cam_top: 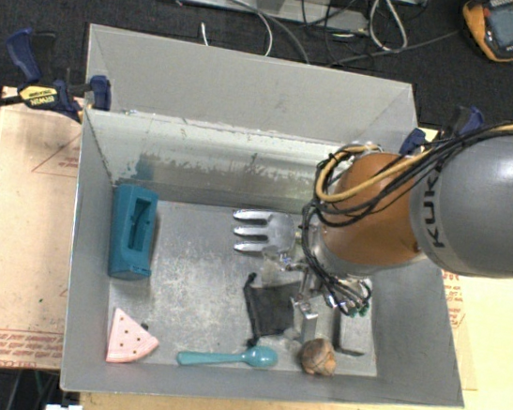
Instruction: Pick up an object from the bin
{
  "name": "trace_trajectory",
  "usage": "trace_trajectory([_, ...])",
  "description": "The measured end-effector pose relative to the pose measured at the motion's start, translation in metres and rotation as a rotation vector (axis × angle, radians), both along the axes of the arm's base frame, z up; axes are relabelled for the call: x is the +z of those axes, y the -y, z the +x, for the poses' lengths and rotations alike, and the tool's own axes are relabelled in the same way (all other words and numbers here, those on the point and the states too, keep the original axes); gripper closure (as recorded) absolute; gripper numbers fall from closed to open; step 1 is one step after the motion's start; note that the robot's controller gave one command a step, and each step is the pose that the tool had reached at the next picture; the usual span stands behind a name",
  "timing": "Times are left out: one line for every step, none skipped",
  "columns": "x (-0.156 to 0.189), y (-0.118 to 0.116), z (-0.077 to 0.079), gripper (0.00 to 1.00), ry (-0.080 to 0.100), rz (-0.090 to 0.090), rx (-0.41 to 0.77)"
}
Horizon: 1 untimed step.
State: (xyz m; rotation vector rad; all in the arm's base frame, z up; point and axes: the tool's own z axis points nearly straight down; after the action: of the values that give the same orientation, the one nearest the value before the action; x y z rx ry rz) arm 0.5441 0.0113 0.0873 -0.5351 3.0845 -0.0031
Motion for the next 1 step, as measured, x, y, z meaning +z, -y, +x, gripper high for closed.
trace_trajectory([-0.0077, -0.0036, 0.0063, 1.0, -0.001, 0.002, 0.247])
